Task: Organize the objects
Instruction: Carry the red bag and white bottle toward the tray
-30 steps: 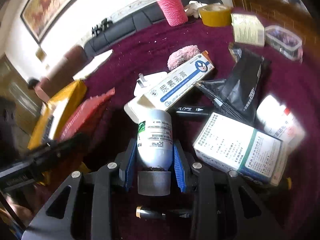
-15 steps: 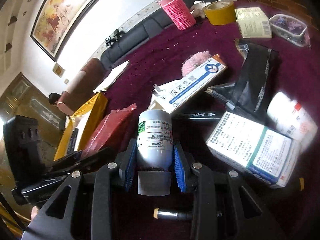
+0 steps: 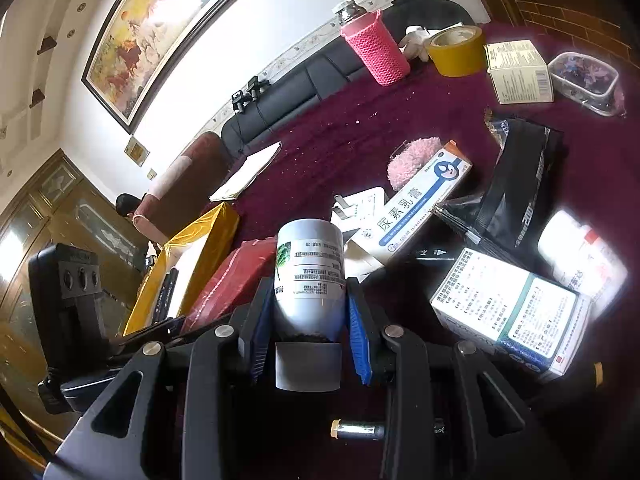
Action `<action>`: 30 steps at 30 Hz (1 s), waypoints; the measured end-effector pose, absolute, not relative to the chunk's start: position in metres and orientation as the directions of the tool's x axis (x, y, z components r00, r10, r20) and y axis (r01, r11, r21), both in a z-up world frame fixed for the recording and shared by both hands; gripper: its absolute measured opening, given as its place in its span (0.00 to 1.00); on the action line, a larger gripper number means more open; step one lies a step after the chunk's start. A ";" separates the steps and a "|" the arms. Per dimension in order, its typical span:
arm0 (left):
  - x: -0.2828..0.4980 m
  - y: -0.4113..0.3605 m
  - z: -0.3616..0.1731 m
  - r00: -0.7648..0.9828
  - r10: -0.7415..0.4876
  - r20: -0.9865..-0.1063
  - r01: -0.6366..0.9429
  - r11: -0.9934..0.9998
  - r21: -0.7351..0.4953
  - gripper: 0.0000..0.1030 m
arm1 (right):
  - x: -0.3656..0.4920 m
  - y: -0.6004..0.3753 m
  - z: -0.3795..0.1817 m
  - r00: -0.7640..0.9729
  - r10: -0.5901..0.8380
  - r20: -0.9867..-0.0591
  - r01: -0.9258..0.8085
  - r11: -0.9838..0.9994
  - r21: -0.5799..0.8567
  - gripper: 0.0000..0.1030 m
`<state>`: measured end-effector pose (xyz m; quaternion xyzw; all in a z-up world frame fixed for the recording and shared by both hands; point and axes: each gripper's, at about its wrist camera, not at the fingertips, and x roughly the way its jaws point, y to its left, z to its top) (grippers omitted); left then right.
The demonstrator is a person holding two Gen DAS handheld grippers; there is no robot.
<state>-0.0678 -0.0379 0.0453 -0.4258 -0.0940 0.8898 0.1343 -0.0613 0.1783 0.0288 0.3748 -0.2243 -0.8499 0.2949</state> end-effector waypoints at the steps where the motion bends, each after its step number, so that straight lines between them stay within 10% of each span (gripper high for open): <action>1: -0.066 -0.038 0.047 -0.605 0.319 -0.730 -0.158 -0.946 -0.283 0.49 | -0.062 0.178 0.029 -0.543 -0.672 -0.503 0.333 -0.722 0.606 0.30; 30: -0.001 -0.156 0.090 -0.746 0.200 -0.636 0.048 -0.936 -0.350 0.50 | -0.023 0.101 0.064 -0.399 -0.769 -0.500 0.481 -0.639 0.600 0.31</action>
